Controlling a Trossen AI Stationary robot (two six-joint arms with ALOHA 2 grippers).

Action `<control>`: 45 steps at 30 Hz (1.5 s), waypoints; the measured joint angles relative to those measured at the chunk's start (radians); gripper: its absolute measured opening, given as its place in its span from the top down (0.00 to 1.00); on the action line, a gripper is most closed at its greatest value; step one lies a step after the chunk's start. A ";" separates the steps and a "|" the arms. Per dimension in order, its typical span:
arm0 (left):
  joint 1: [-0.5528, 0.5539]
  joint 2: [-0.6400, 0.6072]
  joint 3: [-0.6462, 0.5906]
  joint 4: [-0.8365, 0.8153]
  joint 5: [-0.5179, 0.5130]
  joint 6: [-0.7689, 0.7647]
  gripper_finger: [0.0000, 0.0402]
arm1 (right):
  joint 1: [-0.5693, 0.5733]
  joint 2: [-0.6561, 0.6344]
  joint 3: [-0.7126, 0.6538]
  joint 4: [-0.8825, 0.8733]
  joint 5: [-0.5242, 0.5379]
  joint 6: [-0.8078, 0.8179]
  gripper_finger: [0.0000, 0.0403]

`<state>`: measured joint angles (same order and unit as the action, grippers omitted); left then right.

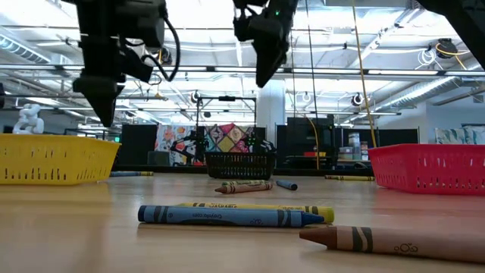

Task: Sort crayons
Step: Put the blue crayon into the black bin

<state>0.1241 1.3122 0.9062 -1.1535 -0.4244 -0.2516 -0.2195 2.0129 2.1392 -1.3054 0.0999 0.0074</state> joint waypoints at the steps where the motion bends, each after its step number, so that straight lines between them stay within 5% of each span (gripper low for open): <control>1: 0.023 0.000 0.000 0.008 0.001 0.015 0.81 | 0.006 0.000 0.011 -0.016 0.008 0.033 0.78; 13: 0.305 0.000 0.000 0.156 0.254 0.288 0.81 | 0.062 -0.020 0.066 -0.212 0.005 0.314 0.78; 24: 0.536 0.000 -0.030 0.255 0.532 0.373 0.81 | 0.131 -0.158 0.065 -0.266 0.004 0.497 0.78; 45: 0.583 0.168 -0.050 0.323 0.480 0.262 0.81 | 0.195 -0.254 0.065 -0.266 0.039 0.538 0.78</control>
<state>0.7067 1.4799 0.8562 -0.8304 0.0561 0.0103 -0.0242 1.7584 2.2040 -1.5711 0.1390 0.5455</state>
